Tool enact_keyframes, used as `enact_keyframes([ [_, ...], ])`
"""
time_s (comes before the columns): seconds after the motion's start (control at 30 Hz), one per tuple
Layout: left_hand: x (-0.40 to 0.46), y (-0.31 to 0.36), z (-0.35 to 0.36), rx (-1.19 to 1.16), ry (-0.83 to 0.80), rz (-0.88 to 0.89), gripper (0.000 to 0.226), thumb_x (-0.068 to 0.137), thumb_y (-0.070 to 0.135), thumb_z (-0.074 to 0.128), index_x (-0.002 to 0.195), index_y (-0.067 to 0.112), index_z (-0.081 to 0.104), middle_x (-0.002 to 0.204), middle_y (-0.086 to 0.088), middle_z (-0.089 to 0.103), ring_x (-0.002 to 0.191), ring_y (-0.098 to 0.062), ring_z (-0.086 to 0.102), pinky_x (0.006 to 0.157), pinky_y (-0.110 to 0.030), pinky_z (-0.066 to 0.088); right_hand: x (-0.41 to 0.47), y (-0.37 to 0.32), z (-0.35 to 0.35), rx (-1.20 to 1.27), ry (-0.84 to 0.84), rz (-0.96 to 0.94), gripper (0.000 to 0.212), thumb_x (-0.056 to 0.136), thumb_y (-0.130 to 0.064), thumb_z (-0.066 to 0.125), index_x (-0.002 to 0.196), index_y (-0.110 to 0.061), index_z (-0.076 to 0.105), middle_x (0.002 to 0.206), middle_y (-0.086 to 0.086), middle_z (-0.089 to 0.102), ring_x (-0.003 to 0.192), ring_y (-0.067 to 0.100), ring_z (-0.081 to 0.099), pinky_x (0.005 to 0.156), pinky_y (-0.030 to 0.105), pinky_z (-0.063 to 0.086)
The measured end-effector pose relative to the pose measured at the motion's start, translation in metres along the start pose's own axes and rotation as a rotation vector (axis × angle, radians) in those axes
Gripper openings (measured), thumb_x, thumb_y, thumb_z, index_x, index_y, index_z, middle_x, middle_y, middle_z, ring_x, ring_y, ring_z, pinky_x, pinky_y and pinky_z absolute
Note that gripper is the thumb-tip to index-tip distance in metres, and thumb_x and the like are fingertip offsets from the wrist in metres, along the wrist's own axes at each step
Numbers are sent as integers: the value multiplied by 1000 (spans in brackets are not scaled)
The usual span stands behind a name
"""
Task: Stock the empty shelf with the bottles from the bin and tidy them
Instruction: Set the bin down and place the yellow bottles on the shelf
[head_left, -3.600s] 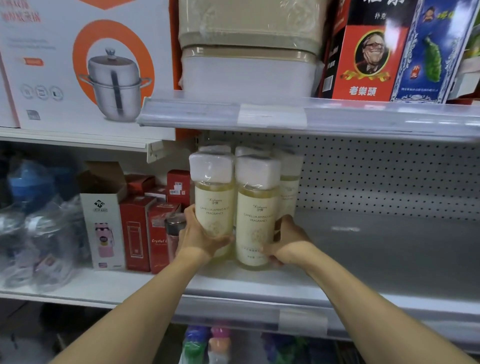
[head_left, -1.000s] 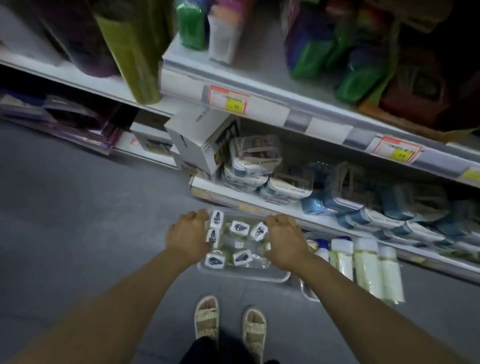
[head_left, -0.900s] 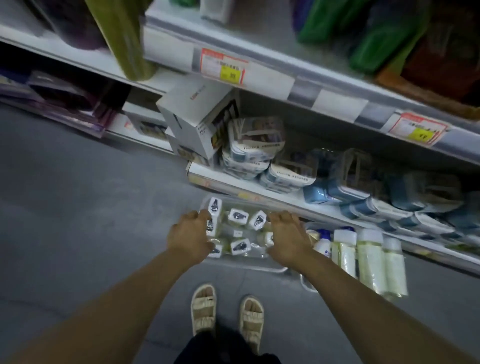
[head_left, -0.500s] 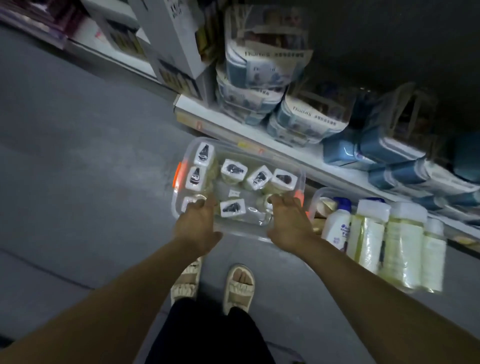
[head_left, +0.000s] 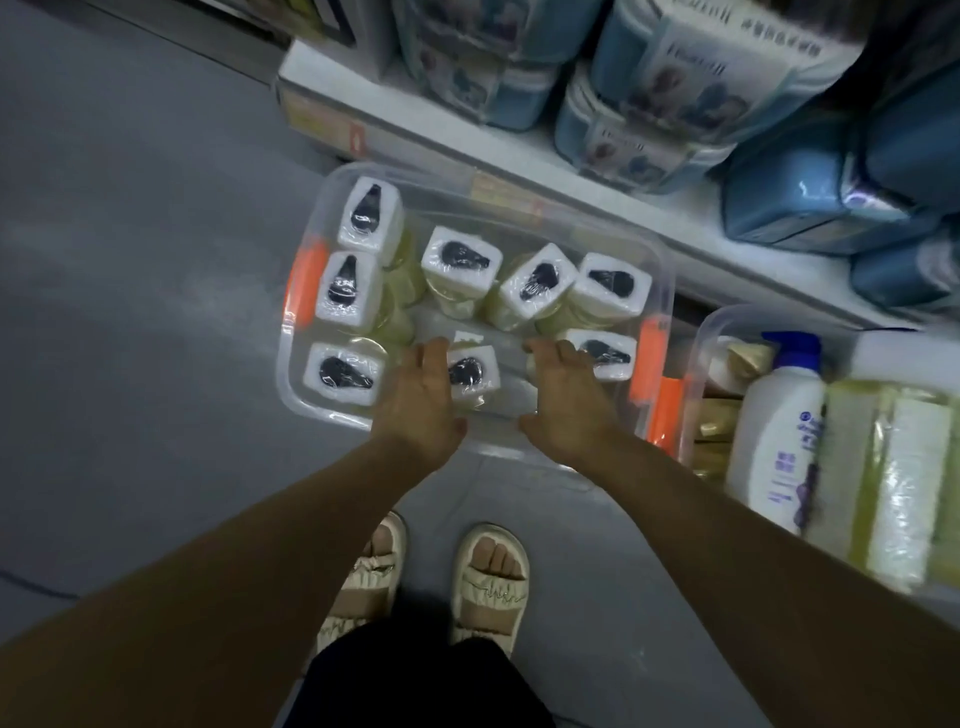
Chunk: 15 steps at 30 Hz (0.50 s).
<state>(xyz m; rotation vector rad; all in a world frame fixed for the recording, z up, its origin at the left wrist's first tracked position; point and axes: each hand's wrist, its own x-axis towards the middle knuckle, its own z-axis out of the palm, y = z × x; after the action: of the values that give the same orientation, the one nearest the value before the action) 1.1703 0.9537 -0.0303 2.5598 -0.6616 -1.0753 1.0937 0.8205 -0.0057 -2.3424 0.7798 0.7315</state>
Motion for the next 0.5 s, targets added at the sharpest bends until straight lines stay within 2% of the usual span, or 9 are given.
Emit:
enact_keyframes([
  [0.17,21,-14,16,41,51,45,75,75,12,72,139,18,33,133,-10,47,115,-32,49,91,-35,41,10,10,17,67,95,-22,77,77,-3,70,142,-12,30,140,11,36,129,28,34,100,30,34],
  [0.3,36,-17,22,-96,75,38,59,76,14,74,127,15,45,121,-11,57,109,-30,55,78,-26,37,9,17,24,88,149,-58,77,78,-1,70,142,-13,30,140,9,36,128,24,36,95,27,36],
  [0.37,42,-17,26,-191,79,49,57,75,14,77,124,16,48,115,-7,60,105,-27,57,77,-22,37,12,18,27,108,158,-61,78,78,0,69,143,-14,28,140,9,36,126,24,40,92,27,38],
  [0.5,54,-11,26,-365,100,57,51,71,19,82,113,17,52,96,2,59,91,-21,59,72,-22,39,20,20,33,156,170,-63,76,79,-2,68,142,-14,28,136,11,39,119,26,47,89,29,40],
])
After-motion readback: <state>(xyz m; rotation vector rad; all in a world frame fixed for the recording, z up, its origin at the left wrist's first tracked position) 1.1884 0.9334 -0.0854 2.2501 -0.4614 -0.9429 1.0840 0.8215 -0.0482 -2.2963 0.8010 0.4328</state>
